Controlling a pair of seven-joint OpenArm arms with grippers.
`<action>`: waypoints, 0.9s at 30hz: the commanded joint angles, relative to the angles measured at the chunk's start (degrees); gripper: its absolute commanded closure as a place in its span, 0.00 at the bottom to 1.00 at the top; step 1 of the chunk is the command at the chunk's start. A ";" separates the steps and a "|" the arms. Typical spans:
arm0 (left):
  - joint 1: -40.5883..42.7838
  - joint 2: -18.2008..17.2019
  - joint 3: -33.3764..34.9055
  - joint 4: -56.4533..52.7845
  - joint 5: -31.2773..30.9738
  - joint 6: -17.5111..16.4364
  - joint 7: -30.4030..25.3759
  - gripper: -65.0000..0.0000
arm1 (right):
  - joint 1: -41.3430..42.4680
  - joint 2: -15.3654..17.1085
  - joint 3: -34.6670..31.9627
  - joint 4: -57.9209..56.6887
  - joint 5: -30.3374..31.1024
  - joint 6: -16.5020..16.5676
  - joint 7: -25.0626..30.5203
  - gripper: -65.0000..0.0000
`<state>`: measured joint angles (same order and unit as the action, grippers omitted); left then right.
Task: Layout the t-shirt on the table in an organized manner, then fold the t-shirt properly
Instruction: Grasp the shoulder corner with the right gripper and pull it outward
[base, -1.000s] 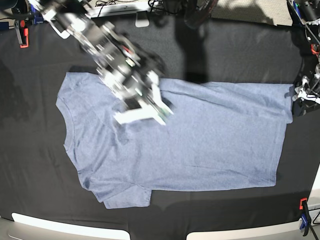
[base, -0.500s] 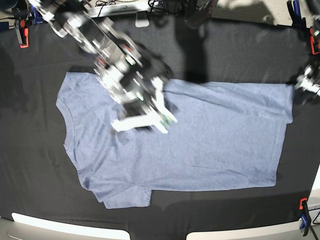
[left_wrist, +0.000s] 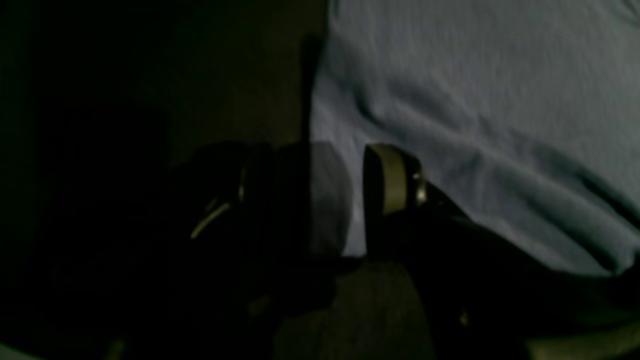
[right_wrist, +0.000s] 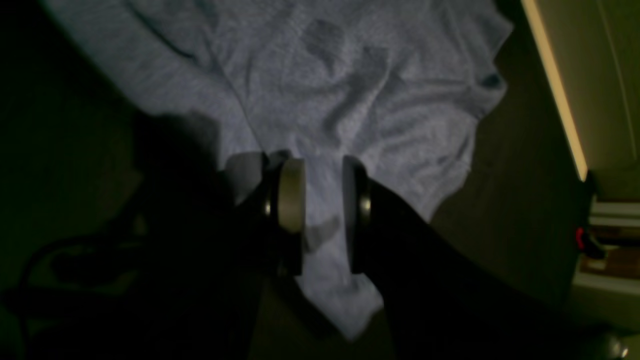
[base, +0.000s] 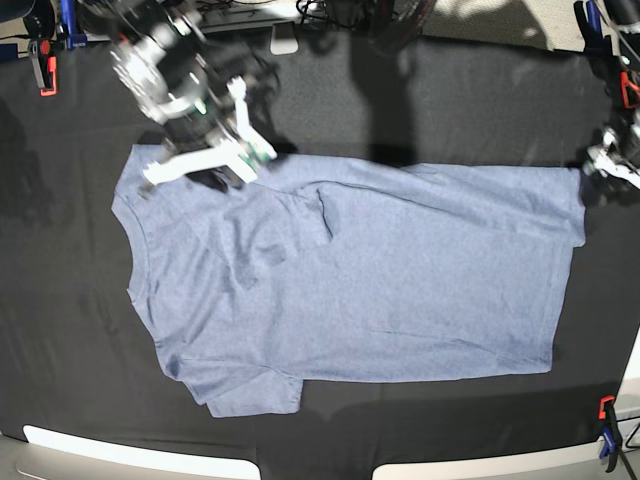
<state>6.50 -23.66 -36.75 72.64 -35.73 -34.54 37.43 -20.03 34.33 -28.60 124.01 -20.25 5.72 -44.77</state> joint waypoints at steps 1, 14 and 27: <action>-0.28 -0.50 -0.26 0.87 -0.74 -0.02 -0.26 0.59 | -1.31 1.53 1.14 2.49 -1.07 -0.57 0.76 0.80; 1.01 3.78 -0.26 0.72 -8.79 -2.86 9.57 0.64 | -9.79 8.22 3.67 6.16 -5.07 -0.59 -0.31 0.80; 0.98 3.48 -0.26 0.72 -8.72 -3.61 9.49 1.00 | -9.25 9.42 7.72 -6.62 -1.92 5.11 4.68 0.55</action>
<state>7.92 -19.07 -36.80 72.58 -43.35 -37.58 47.88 -29.50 42.85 -21.32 116.46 -21.17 11.40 -40.18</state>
